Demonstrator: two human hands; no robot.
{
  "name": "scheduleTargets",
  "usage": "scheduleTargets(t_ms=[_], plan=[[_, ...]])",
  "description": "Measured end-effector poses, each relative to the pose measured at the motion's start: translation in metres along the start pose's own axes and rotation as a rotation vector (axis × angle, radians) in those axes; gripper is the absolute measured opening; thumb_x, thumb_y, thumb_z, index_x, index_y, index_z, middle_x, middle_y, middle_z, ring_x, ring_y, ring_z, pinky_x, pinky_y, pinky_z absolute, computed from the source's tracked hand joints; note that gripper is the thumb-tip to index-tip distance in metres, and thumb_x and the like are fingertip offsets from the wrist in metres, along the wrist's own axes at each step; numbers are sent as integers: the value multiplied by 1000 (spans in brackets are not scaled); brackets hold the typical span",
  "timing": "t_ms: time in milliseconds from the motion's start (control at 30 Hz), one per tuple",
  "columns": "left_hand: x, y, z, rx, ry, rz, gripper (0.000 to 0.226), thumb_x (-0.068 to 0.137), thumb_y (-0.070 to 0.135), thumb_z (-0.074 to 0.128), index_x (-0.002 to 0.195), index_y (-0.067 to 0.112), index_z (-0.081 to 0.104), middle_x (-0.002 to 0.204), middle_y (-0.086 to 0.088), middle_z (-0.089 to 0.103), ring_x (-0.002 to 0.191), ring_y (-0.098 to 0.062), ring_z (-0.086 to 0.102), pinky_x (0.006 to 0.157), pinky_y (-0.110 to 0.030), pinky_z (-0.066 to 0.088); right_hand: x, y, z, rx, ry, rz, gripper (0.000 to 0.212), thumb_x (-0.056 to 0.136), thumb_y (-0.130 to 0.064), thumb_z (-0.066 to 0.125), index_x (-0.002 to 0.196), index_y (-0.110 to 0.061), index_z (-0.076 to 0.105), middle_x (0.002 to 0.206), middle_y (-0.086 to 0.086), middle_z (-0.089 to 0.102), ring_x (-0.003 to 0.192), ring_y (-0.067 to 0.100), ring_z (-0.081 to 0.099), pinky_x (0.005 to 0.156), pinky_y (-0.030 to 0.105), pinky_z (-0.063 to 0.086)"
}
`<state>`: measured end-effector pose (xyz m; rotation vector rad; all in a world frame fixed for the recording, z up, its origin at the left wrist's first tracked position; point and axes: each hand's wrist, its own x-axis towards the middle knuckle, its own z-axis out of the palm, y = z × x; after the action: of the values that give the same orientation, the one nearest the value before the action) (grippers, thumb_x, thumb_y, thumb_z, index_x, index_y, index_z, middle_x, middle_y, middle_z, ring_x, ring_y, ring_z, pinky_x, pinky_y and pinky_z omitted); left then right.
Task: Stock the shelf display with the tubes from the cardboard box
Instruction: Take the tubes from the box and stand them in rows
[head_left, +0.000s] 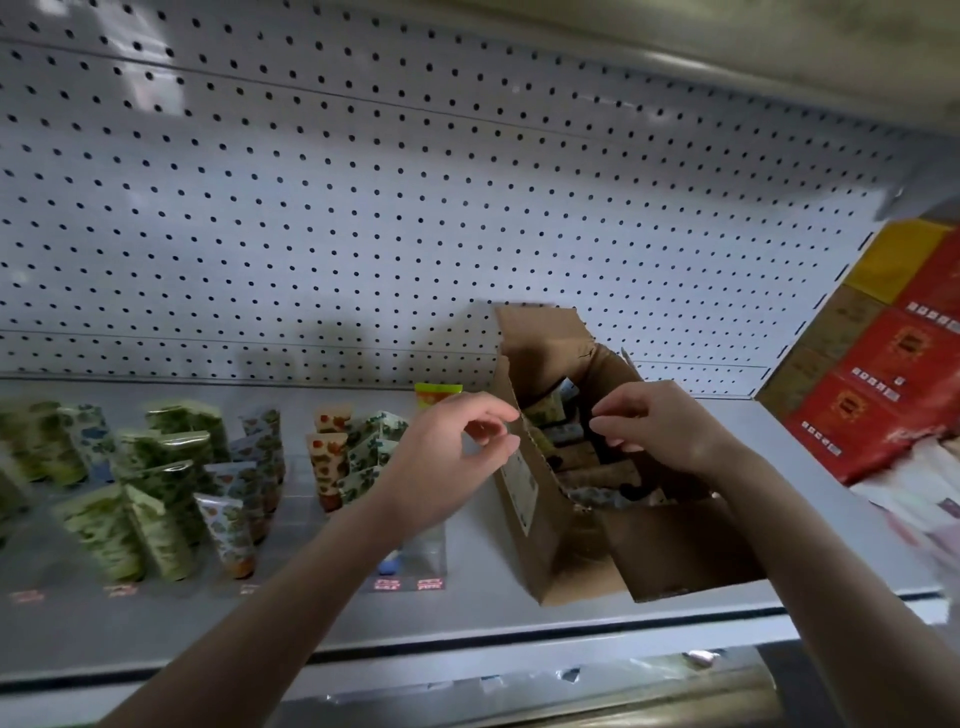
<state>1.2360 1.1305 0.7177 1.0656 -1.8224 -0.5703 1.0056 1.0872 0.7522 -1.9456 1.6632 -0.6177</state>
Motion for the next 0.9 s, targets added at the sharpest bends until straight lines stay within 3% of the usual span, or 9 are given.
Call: scheduleTargets(t_ms=[133, 267, 433, 567, 633, 900], plan=[[2, 5, 1, 6, 31, -37, 13, 86, 13, 64, 97, 16, 68, 87, 7, 66, 86, -2, 56, 73, -9, 42, 17, 0, 7, 3, -69, -17, 9, 84, -17, 68, 89, -9, 69, 79, 15, 70, 75, 29, 65, 75, 39, 54], [3, 9, -1, 43, 57, -55, 11, 85, 17, 64, 95, 17, 68, 85, 15, 64, 86, 2, 55, 71, -6, 40, 29, -2, 20, -47, -140, -21, 9, 84, -19, 68, 81, -11, 70, 70, 2, 66, 63, 12, 60, 61, 18, 47], [3, 9, -4, 46, 65, -100, 12, 84, 12, 65, 92, 21, 67, 81, 18, 62, 81, 6, 56, 70, -4, 40, 45, -3, 34, -118, -213, 42, 23, 88, -20, 65, 66, -22, 61, 71, 1, 65, 65, 15, 61, 66, 28, 52], [0, 7, -7, 37, 72, -140, 12, 83, 16, 66, 93, 23, 66, 82, 17, 63, 82, 3, 57, 71, -4, 40, 53, -3, 45, -179, -263, 72, 9, 88, -19, 64, 88, -9, 66, 85, 2, 64, 81, 17, 59, 68, 28, 47], [-1, 4, -8, 50, 70, -142, 12, 84, 18, 65, 96, 22, 67, 83, 17, 63, 81, 3, 57, 70, -5, 41, 55, -2, 48, -213, -245, 68, 18, 87, -17, 65, 101, -5, 66, 90, 3, 63, 84, 16, 56, 71, 25, 43], [-3, 5, -8, 64, 60, -138, 11, 85, 16, 64, 95, 18, 68, 84, 17, 62, 81, 4, 55, 70, -5, 41, 56, 9, 45, -288, -312, 138, 18, 88, -12, 59, 94, 2, 68, 94, 18, 69, 86, 28, 64, 81, 36, 52]])
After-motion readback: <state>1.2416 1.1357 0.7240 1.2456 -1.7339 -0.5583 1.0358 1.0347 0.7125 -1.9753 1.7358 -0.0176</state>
